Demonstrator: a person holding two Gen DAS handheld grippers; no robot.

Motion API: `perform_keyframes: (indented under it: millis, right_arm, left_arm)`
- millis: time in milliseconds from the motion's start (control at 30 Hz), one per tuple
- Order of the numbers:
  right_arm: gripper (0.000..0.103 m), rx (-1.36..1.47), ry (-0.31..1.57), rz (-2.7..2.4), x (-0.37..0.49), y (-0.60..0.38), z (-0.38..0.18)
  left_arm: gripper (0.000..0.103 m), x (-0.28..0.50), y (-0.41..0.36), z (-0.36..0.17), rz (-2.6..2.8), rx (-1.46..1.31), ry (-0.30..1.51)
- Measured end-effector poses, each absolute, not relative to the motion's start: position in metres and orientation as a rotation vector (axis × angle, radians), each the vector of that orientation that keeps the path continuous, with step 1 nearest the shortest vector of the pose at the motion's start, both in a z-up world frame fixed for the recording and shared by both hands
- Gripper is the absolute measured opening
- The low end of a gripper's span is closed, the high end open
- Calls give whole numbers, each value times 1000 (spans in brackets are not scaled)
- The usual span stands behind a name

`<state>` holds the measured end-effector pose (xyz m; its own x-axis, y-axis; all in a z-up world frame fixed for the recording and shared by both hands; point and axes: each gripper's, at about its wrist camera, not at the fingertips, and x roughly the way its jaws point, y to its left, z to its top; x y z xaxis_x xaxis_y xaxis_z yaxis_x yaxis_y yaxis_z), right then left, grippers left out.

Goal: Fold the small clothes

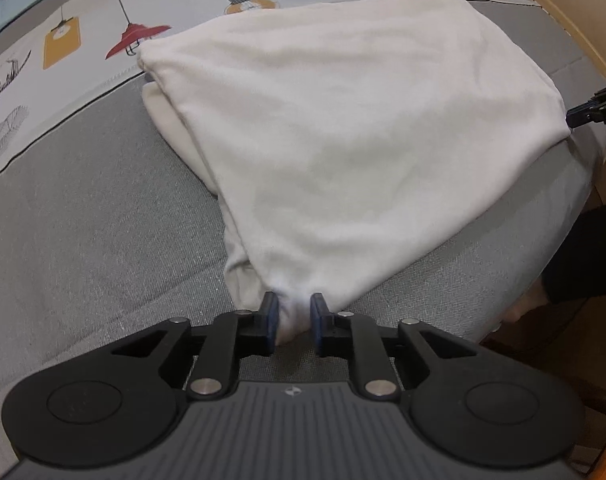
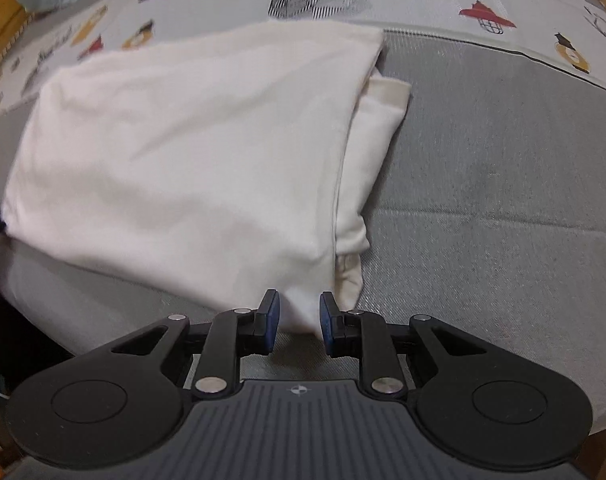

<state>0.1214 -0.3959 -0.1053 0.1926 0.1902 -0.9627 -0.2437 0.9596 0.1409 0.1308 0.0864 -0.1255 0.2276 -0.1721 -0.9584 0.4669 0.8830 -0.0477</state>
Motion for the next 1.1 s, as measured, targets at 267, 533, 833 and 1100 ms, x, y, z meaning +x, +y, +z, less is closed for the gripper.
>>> perform_keyframes:
  millis: [267,533,833,1100]
  right_arm:
    - [23,-24,1340,292,121,-403,-102]
    - [12,-97,1356,316,120,-389,-107]
    - [3,-29,1256,302,117,-413,-81]
    - [4,-117,1271,207,111,-413,-80]
  left_arm:
    - [6,129,91,-122,-444,264,1268]
    - [8,133,91,-129,-431,252,1288]
    - [4,121,104,-114,-438,210,1217]
    - [0,102,104,-122,-397,294,1281]
